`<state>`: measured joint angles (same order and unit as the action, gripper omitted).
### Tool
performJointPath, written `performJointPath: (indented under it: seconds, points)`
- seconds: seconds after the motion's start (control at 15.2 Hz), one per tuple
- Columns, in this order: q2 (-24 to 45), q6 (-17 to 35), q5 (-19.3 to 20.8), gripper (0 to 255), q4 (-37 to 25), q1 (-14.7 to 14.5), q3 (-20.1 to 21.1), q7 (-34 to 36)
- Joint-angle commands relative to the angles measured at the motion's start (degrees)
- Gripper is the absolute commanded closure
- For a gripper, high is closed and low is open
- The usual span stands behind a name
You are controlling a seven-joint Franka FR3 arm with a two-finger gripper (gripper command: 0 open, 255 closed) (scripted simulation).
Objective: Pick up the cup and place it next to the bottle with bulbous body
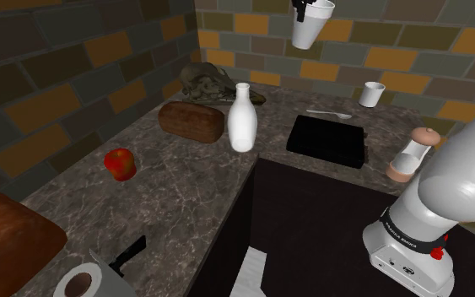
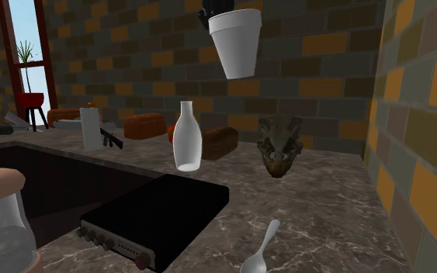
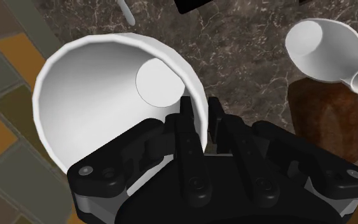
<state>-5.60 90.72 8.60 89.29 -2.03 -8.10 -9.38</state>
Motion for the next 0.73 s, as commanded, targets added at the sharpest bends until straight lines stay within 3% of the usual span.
performJointPath:
  seconds: [0.0, 0.66]
  points:
    - [-1.1, -0.3, 0.3, 255, 1.2, -1.3, 1.7, 3.0]
    - [-2.3, -2.9, 0.7, 255, 2.1, -7.2, 10.0, 17.1]
